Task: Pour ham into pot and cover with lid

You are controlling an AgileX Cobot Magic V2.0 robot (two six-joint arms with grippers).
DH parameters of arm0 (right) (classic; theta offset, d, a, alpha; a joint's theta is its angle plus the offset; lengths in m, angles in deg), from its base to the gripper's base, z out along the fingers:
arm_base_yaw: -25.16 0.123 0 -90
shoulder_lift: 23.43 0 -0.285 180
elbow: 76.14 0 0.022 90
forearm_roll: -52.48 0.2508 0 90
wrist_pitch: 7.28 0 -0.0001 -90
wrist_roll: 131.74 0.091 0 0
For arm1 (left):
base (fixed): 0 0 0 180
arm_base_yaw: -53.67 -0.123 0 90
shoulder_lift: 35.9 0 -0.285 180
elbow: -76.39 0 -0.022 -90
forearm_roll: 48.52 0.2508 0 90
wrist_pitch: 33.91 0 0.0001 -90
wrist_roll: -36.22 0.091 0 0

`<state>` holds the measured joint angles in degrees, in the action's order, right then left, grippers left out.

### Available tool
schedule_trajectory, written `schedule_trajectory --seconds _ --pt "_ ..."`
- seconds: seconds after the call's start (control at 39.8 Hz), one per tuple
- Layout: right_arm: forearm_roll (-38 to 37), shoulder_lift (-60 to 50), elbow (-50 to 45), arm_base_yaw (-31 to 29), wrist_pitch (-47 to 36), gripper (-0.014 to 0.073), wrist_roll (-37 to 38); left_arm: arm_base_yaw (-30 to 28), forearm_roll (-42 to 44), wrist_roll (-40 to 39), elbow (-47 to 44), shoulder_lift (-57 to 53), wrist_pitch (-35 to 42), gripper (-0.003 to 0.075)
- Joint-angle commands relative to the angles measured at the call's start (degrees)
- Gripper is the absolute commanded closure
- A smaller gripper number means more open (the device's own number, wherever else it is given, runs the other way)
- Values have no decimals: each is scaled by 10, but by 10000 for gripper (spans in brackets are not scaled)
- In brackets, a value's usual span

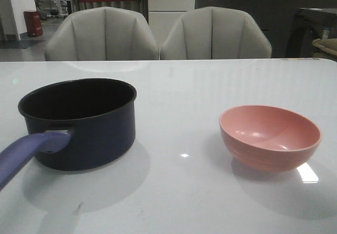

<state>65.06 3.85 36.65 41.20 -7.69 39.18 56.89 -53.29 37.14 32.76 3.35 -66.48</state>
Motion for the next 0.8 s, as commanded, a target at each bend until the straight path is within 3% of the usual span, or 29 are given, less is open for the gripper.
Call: schedule_trajectory --seconds 0.0,0.15,0.35,0.78 --pt "0 1 15 1 -44 445 -6 -30 -6 -9 63 79 -15 86" --pt "0 1 15 1 -44 445 -6 -78 -9 -9 123 180 -77 90" --pt "0 1 15 1 -44 445 -6 -124 -31 -9 171 320 -105 90" --pt "0 1 15 1 -44 445 -6 -130 -37 -9 287 578 -168 90"
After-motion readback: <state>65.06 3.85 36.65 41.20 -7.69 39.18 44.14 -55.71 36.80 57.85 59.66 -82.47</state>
